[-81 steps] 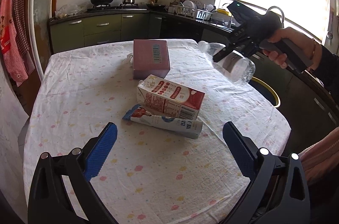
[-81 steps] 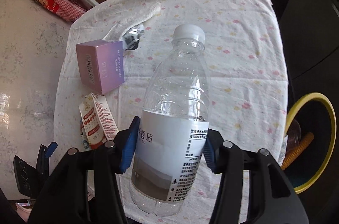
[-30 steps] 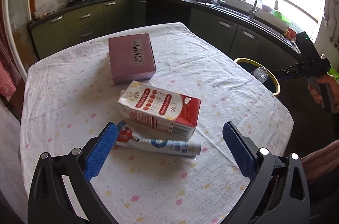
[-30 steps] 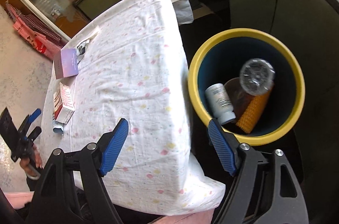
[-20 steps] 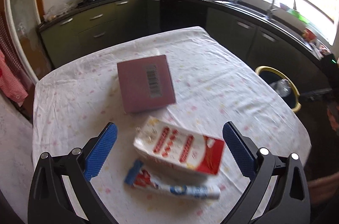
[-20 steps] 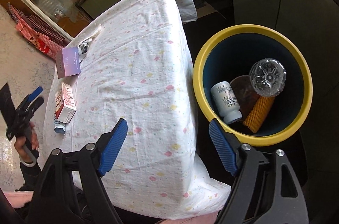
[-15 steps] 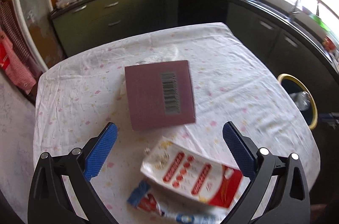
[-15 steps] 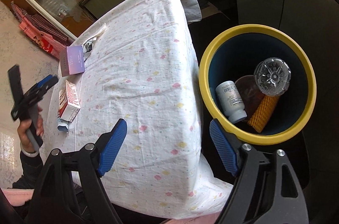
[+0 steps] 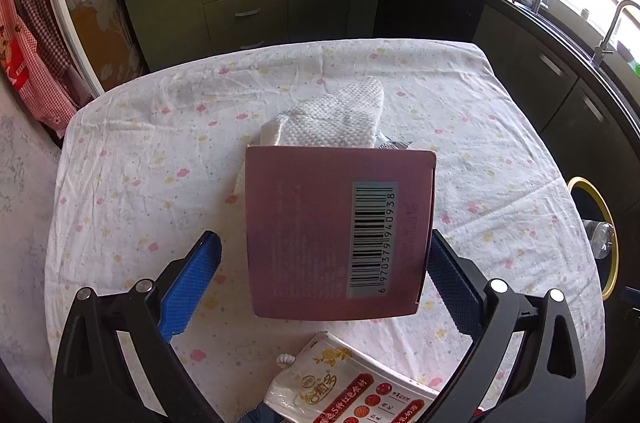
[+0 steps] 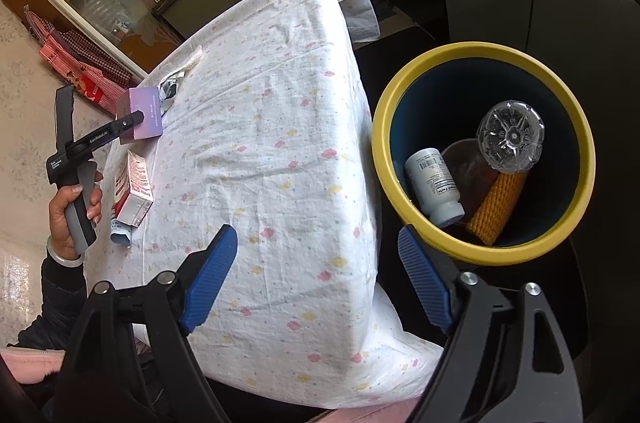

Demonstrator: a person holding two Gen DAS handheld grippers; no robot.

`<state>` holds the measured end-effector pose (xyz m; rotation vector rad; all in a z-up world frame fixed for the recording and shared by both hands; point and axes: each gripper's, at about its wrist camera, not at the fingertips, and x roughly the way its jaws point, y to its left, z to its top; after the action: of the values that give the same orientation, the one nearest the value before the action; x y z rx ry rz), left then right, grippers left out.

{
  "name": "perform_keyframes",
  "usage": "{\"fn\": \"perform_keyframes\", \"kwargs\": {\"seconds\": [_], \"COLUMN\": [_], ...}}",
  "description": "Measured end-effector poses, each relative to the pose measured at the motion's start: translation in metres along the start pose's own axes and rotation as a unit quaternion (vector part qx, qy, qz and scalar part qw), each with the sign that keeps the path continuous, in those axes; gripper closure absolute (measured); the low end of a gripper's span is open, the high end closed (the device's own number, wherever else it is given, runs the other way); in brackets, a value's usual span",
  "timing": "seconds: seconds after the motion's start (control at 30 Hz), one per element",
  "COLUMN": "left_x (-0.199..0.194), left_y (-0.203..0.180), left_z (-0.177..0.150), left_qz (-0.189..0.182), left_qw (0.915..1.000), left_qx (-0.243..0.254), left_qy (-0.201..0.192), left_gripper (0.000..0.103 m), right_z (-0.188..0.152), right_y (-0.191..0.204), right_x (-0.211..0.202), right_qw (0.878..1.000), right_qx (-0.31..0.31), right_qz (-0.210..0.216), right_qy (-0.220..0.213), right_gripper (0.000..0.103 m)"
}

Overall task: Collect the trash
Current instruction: 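Move the left tool to the pink box and grasp it, then carry the pink box over the bin and open the left tool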

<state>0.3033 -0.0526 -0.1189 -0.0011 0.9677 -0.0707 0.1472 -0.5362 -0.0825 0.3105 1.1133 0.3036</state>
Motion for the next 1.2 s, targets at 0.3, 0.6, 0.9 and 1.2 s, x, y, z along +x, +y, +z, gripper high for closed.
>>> {"fn": "perform_keyframes", "kwargs": {"seconds": [0.3,0.6,0.9,1.2], "left_x": [0.004,-0.001,-0.047,-0.101], "left_y": [-0.005,0.000,-0.012,-0.094], "left_z": [0.001,-0.005,-0.005,-0.010], "left_qz": [0.005,-0.006,-0.034,-0.111], "left_qw": [0.9999,0.9999,0.9985,0.9859], "left_qx": [0.011,0.012,0.030,0.110], "left_qy": [0.004,0.004,-0.030,-0.059], "left_gripper": [0.007,0.027,0.027,0.027], "right_z": [-0.001,-0.003,-0.003,-0.013], "right_y": [0.000,-0.001,0.000,-0.017], "right_x": [0.000,0.000,0.000,-0.028], "right_qw": [1.000,1.000,1.000,0.999], "right_qx": [0.000,0.002,0.001,0.013], "right_qz": [0.004,0.006,0.005,-0.022], "right_qy": [0.001,0.001,-0.002,-0.041], "right_gripper": [0.024,0.024,0.024,0.024]}}
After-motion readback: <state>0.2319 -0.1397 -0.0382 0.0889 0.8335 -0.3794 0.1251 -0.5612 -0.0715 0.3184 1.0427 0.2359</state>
